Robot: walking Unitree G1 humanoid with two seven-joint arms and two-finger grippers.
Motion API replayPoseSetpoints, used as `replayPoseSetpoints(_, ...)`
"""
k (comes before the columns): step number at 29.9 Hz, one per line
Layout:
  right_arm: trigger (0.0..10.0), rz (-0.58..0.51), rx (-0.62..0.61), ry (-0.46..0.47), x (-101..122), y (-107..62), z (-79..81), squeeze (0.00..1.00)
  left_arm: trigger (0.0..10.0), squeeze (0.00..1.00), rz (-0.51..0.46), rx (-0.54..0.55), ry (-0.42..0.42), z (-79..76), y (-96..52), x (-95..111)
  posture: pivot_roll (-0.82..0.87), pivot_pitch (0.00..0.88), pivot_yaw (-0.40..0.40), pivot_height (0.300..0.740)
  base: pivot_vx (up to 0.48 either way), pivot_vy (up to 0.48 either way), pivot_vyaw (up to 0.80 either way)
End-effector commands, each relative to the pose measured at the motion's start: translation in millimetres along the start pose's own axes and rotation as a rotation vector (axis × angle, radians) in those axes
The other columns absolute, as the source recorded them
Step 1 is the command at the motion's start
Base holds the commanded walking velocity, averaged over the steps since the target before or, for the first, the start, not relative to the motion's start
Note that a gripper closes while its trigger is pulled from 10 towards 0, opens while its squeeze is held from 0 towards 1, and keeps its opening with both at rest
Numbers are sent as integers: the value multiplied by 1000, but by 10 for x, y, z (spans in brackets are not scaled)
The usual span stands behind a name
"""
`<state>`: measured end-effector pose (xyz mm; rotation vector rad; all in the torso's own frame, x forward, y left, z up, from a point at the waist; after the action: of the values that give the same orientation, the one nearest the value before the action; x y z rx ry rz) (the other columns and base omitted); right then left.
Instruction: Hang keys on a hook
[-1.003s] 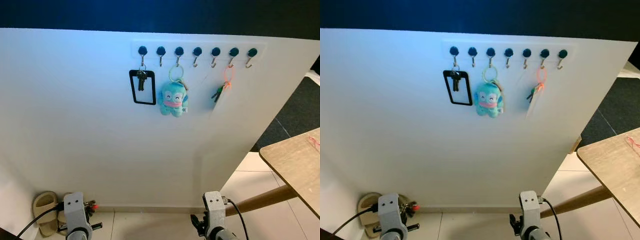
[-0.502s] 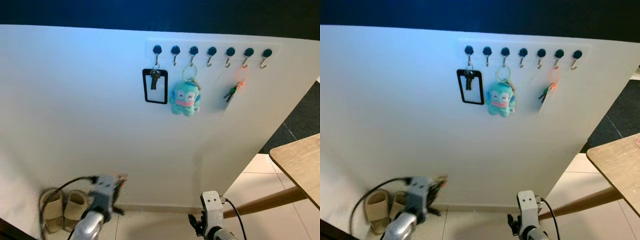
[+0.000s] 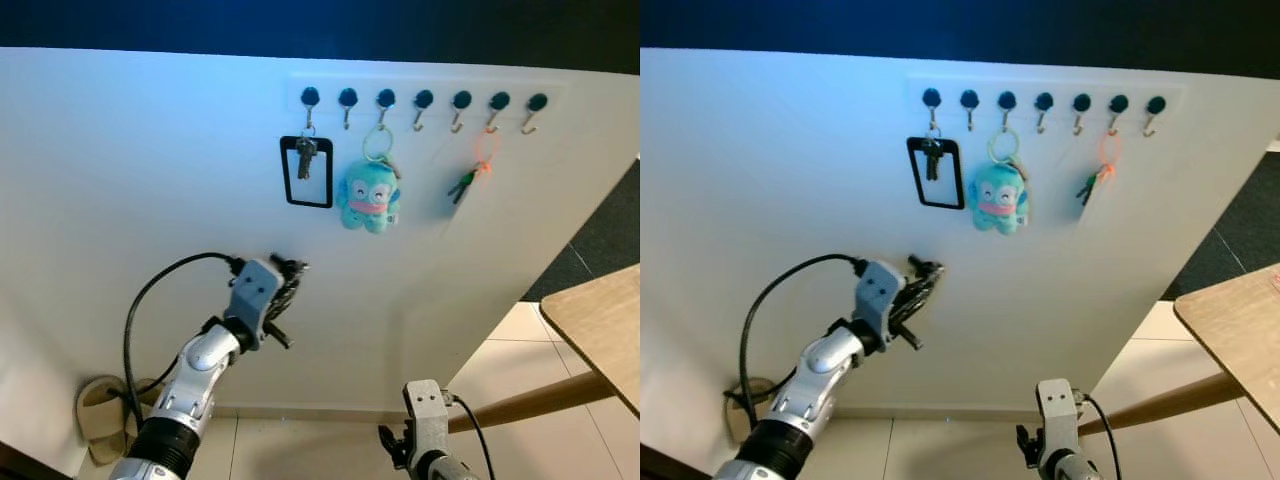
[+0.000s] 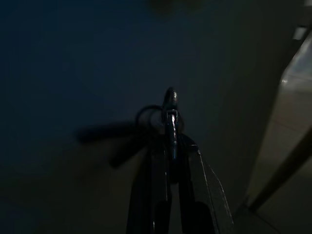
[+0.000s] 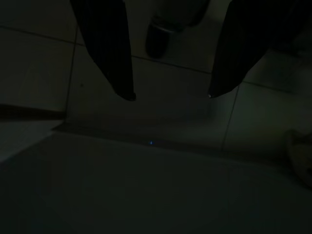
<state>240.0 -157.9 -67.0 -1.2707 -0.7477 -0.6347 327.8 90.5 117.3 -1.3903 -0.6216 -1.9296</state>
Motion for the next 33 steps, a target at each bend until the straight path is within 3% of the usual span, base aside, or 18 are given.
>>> replayPoseSetpoints(1, 10000, 3, -19, 5, -30, -25, -53, 0, 10000, 0, -12, -60, 20, -89, 41, 84, 49, 77, -20, 740, 0, 0, 0)
replayPoseSetpoints(4, 10000, 4, -19, 6, -32, -25, -53, 0, 10000, 0, -73, -106, 18, -96, 62, 276, 50, 79, -20, 740, 0, 0, 0)
replayPoseSetpoints(10, 10000, 5, -18, 6, -34, -25, -50, 0, 10000, 0, -116, -165, 11, -91, 46, 435, 52, 79, -22, 740, 0, 0, 0)
replayPoseSetpoints(20, 10000, 2, -11, 0, -30, -23, -39, 0, 10000, 0, -171, -306, 114, 38, -6, 898, 52, 80, -22, 740, 0, 0, 0)
replayPoseSetpoints(23, 10000, 2, -11, -2, -28, -24, -41, 0, 10000, 0, -227, -328, 155, 75, -10, 1114, 52, 80, -22, 740, 0, 0, 0)
replayPoseSetpoints(26, 10000, 3, -10, -4, -28, -23, -41, 0, 10000, 0, -261, -359, 171, 104, -2, 1312, 60, 80, -27, 740, 0, 0, 0)
replayPoseSetpoints(29, 10000, 4, -9, -4, -29, -22, -39, 0, 10000, 0, -268, -367, 169, 115, 2, 1364, 60, 80, -27, 740, 0, 0, 0)
replayPoseSetpoints(30, 10000, 4, -7, -4, -28, -19, -28, 0, 10000, 0, -287, -399, 158, 142, 12, 1496, 62, 77, -29, 740, 0, 0, 0)
replayPoseSetpoints(33, 10000, 4, -5, -5, -25, -15, -19, 0, 10000, 0, -299, -412, 155, 168, 27, 1568, 62, 74, -28, 740, 0, 0, 0)
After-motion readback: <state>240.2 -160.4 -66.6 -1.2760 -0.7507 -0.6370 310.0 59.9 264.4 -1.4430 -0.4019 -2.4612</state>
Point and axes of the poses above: a point about 5 cm out from each wrist's last joint towards the gripper, its own y axis pointing out of the wrist towards the gripper, its own x axis along the axis of the wrist's last joint, z = x × y, the point moved 2 cm from there along y, pointing out of the wrist towards the gripper, and after that the axes turned 3 degrees about y, right-handed, at the moved point
